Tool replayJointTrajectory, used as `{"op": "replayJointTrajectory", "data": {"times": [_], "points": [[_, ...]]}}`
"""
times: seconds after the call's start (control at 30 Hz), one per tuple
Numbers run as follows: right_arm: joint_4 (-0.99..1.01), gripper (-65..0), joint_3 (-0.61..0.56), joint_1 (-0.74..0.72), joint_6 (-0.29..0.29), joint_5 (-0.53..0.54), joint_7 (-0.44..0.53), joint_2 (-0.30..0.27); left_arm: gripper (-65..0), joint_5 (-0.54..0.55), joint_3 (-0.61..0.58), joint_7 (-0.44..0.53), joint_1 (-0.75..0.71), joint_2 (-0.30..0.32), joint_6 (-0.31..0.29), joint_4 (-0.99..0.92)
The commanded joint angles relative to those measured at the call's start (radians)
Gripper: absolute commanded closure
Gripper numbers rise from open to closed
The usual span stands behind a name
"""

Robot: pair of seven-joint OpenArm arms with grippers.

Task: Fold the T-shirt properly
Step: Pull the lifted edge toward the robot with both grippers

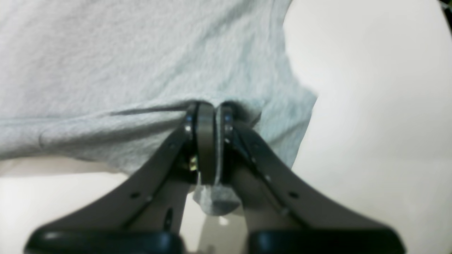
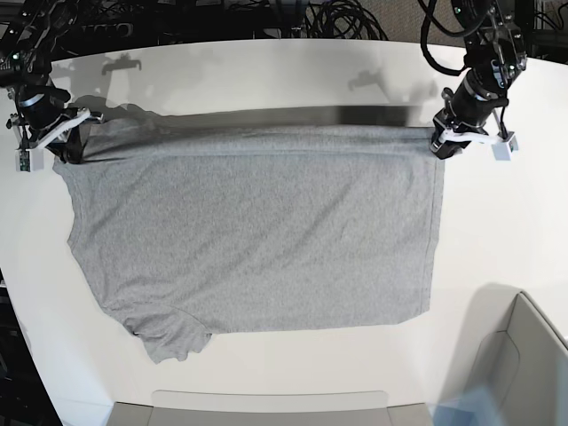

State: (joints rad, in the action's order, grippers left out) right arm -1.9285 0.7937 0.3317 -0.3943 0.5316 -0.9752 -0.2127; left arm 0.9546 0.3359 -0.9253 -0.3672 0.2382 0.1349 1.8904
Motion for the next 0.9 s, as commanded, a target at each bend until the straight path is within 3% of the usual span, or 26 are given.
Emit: {"op": "replayJointTrajectory", "data": {"times": [0.0,0.37,0.67,0.87], "points": [[-0.015,-1.5,-0.004,-0.029,-0.009,-0.026,0.006,-0.018,0.0,0.010,0.006,-0.015,0.035,0.014,0.006,-0.010],[0.087,-1.5,-0.218,-0.222,-0.009,-0.267,-0.014,-0.020,0.0,0.010,-0.001,-0.057,0.239,0.040,0.006,-0.243],[0.266,-1.5,-0.276,-0.369,-0.010,-0.316,-0.011,-0.029,0.0,-0.102,-0.071,-0.059,0.371,0.060,0.006,-0.341],[0.373,-1.5,-0.328,-0.455,-0.010,-0.393,0.029,-0.023,0.0,-0.110,-0.079,-0.053,0.445,0.060,0.004,-0.447]]}}
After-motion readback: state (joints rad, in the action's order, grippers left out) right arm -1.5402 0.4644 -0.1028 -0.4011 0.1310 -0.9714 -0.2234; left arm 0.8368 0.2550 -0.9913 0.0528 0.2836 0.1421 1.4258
